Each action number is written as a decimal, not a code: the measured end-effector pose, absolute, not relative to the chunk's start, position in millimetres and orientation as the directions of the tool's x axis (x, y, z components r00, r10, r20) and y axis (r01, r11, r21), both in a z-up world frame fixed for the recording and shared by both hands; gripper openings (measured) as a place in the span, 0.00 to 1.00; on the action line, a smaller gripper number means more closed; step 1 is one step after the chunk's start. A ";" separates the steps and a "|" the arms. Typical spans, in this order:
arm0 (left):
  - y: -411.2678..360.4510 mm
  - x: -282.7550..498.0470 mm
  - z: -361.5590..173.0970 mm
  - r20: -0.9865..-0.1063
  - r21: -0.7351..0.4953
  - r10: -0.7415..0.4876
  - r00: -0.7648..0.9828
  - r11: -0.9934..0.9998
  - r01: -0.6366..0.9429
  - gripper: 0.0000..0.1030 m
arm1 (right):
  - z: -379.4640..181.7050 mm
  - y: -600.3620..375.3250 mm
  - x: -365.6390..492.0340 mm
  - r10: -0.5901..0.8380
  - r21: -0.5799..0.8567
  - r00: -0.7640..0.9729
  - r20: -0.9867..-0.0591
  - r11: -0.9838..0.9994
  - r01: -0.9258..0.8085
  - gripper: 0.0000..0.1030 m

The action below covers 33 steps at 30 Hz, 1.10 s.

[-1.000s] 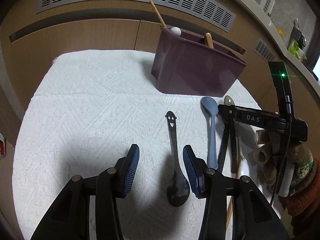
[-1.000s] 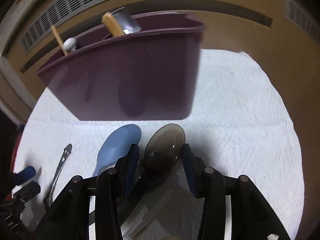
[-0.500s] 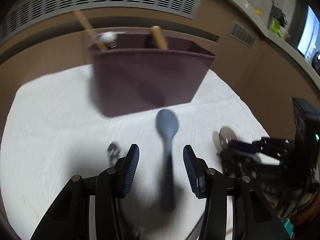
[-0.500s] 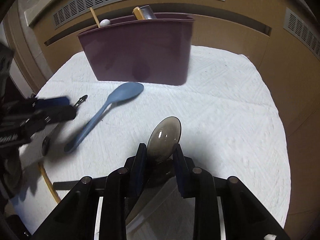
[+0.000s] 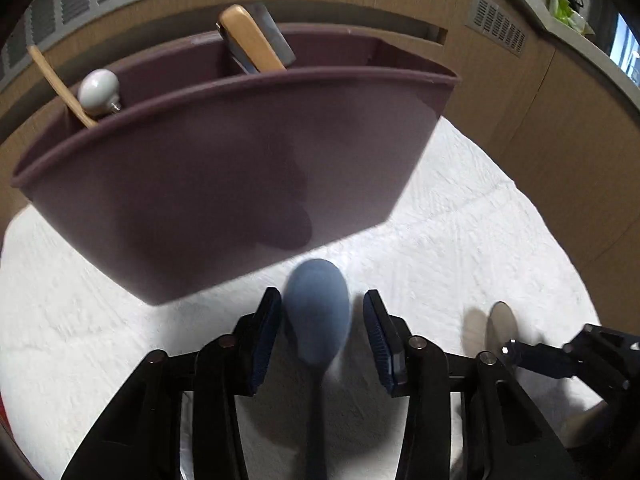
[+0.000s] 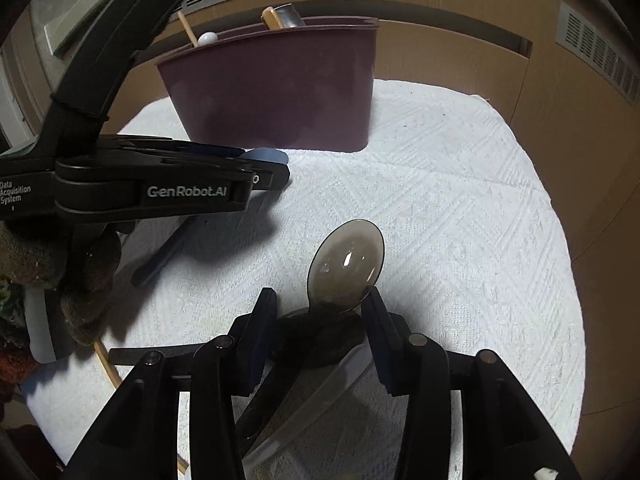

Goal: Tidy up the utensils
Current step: 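Grasp the blue plastic spoon with left tool while right tool grasps a brown spoon, then lift the blue spoon with left tool while right tool lifts the brown spoon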

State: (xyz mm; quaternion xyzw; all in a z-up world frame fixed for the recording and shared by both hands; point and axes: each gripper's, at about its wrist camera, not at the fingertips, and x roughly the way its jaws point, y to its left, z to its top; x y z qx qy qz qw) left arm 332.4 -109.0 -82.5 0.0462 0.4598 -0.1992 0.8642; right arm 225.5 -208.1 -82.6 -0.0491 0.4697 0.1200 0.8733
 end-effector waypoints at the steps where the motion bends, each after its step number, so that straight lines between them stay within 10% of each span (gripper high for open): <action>1: -107.9 332.3 -82.6 -0.814 -0.095 -0.295 0.501 0.918 0.386 0.35 | -83.1 -207.5 225.1 0.157 0.019 0.532 -0.832 0.967 -0.255 0.43; 11: -77.4 298.8 -80.3 -0.832 -0.068 -0.261 0.490 0.924 0.376 0.34 | -84.2 -205.0 222.3 0.192 0.073 0.512 -0.837 0.967 -0.243 0.66; 22: -40.8 248.8 -79.1 -0.840 -0.123 -0.282 0.464 0.931 0.342 0.35 | -84.7 -193.3 228.8 0.146 0.025 0.497 -0.855 0.970 -0.242 0.69; 25: -38.0 246.1 -78.7 -0.840 -0.129 -0.278 0.467 0.936 0.326 0.35 | -85.4 -190.1 241.3 0.117 0.016 0.513 -0.850 0.980 -0.197 0.66; 29: -36.1 238.5 -78.1 -0.842 -0.106 -0.259 0.473 0.940 0.325 0.35 | -78.9 -180.3 245.7 0.140 0.022 0.506 -0.851 0.972 -0.233 0.21; 33: -37.8 237.2 -78.9 -0.842 -0.102 -0.258 0.475 0.939 0.329 0.37 | -66.2 -183.6 231.3 0.177 0.040 0.538 -0.824 0.966 -0.257 0.20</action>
